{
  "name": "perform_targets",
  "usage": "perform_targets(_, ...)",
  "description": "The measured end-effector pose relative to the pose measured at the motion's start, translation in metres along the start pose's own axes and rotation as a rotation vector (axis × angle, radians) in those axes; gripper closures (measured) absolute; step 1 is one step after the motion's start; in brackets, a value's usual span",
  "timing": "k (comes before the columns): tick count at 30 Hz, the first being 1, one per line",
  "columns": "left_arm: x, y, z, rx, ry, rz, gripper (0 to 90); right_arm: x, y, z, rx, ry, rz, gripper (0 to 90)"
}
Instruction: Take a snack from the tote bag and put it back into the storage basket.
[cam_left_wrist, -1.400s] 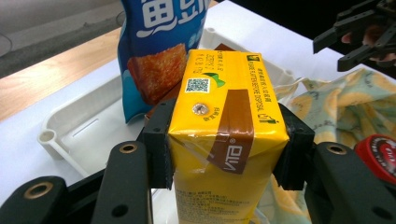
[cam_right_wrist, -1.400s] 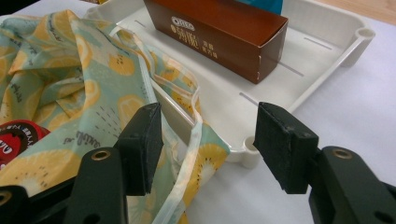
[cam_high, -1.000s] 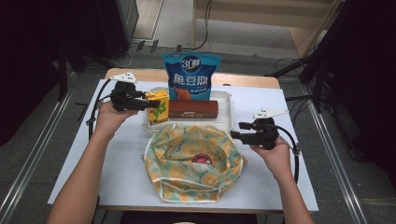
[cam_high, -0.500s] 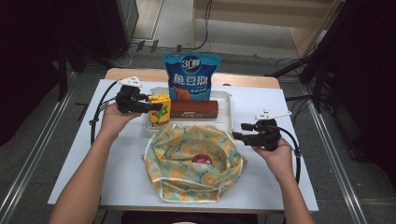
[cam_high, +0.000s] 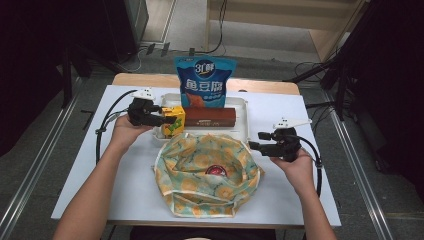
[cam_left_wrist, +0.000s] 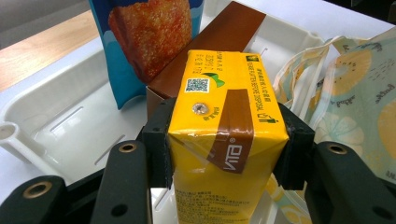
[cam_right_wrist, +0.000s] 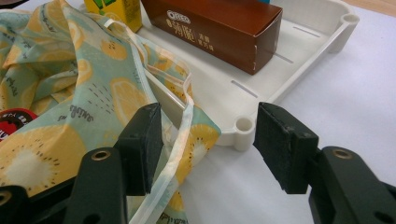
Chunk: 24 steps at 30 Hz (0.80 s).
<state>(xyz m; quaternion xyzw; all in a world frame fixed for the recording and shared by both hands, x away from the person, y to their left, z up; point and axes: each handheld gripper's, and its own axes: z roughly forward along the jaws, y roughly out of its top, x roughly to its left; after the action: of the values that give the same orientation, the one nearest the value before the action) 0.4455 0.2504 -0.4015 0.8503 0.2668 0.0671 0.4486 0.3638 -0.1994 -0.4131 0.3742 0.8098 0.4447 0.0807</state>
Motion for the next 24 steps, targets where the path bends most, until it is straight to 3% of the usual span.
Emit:
perform_targets(7, 0.001, -0.005, -0.004, 0.022, -0.021, 0.001, 50.4, 0.000, 0.000, 0.000, 0.001, 0.000, 0.000, 42.4)
perform_targets(17, 0.003, -0.011, -0.009, 0.058, -0.050, -0.030, 48.2, -0.001, 0.001, 0.001, 0.003, -0.001, -0.003, 42.4)
perform_targets(24, -0.005, -0.015, -0.011, 0.081, 0.008, 0.008, 39.2, -0.001, 0.002, 0.003, 0.003, 0.003, -0.007, 42.4)
